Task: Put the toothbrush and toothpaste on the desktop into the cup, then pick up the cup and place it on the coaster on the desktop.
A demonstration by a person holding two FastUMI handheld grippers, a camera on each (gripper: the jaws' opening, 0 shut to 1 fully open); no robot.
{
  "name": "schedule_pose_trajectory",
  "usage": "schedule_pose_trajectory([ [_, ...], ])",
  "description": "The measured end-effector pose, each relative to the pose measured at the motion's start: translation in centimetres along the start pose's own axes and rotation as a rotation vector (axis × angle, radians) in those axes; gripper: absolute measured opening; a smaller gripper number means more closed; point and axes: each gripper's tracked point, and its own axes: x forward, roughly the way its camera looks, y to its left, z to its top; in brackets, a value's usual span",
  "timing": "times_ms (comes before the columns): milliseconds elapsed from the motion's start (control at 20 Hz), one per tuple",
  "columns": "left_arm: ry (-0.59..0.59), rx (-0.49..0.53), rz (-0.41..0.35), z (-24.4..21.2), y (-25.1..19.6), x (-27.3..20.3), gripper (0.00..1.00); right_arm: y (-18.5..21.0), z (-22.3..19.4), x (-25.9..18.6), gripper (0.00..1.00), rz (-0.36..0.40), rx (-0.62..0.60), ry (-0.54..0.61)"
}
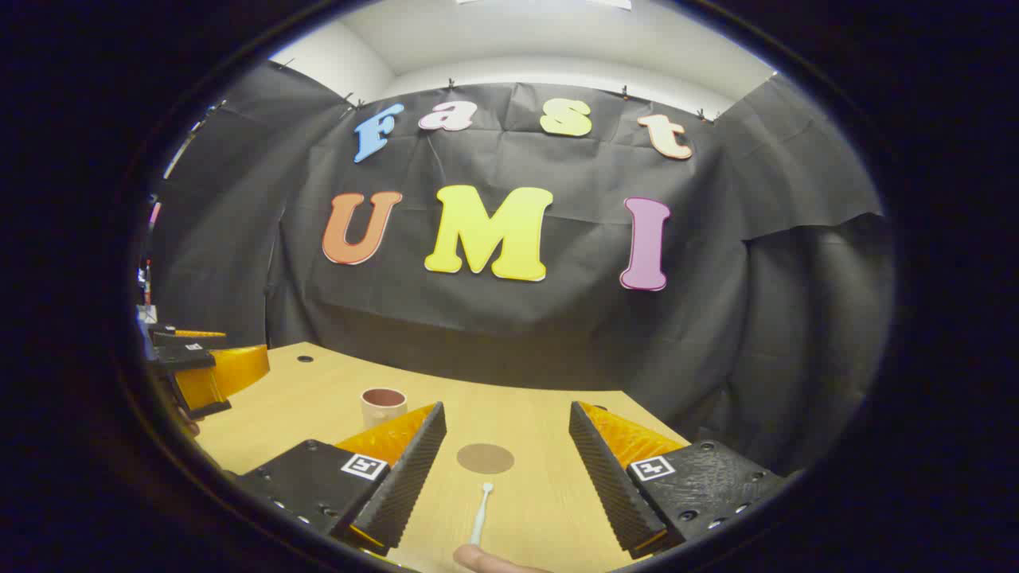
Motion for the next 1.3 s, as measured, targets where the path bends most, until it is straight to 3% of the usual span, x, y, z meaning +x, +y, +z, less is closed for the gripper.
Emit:
schedule_pose_trajectory([
  [300,-0.004,0.023,-0.026,-0.2,-1.8,-0.8,0.95,-2.0,-1.8,-0.2,0.95,0.003,0.009,0.044],
  [800,-0.012,0.067,-0.034,-0.3,-2.6,-1.5,0.95,-2.5,-0.1,-1.2,0.94,0.008,0.002,-0.004],
  [1050,0.006,0.054,-0.022,-0.8,-1.8,-0.8,0.95,-2.1,0.1,-1.3,0.95,0.017,-0.021,-0.015],
  [1300,0.058,0.009,-0.065,-2.9,-2.2,-0.4,0.95,-4.1,0.5,-0.7,0.95,-0.033,0.035,-0.019],
])
